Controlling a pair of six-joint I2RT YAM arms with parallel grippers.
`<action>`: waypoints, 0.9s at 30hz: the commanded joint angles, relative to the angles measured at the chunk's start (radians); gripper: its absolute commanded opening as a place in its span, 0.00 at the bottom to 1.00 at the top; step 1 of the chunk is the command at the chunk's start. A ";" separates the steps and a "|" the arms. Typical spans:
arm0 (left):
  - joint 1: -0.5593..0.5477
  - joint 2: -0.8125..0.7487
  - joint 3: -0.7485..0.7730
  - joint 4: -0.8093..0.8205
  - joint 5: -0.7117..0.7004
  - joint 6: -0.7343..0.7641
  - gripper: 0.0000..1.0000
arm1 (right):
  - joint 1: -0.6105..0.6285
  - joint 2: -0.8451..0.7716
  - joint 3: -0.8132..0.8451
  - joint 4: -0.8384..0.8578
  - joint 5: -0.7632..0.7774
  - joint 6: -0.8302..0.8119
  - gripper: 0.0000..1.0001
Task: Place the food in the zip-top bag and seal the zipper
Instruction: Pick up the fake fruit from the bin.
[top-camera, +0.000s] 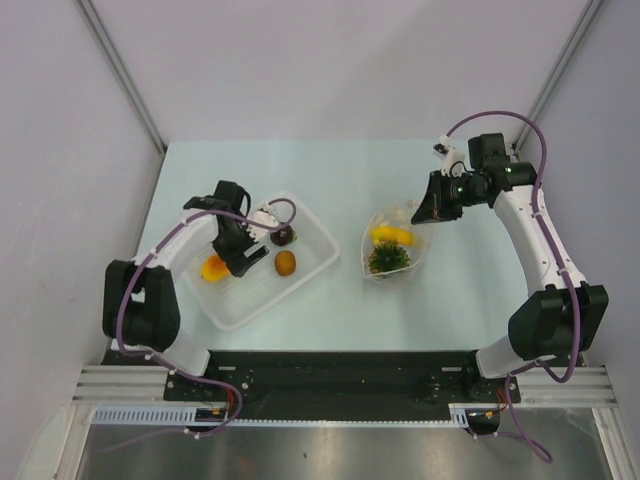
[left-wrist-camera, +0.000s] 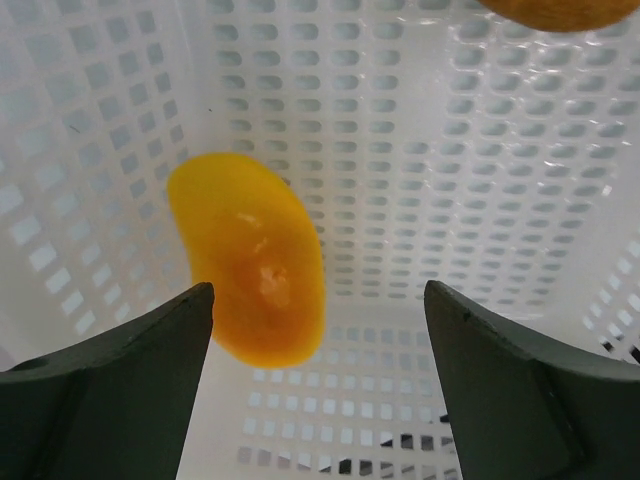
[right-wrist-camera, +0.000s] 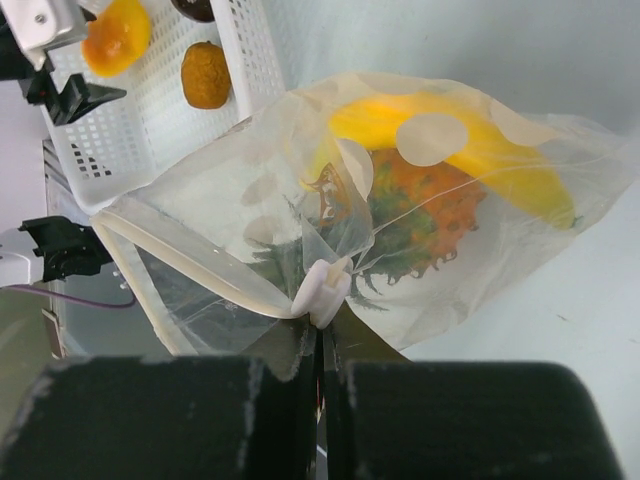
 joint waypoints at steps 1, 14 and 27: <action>0.005 0.092 0.005 0.088 -0.102 0.026 0.88 | 0.011 0.015 0.031 0.001 0.022 -0.031 0.00; -0.004 0.104 -0.042 0.079 -0.014 0.012 0.59 | 0.020 0.012 0.040 -0.005 0.040 -0.036 0.00; -0.144 -0.229 0.350 0.357 0.755 -0.446 0.28 | 0.007 0.025 0.039 0.002 0.057 -0.029 0.00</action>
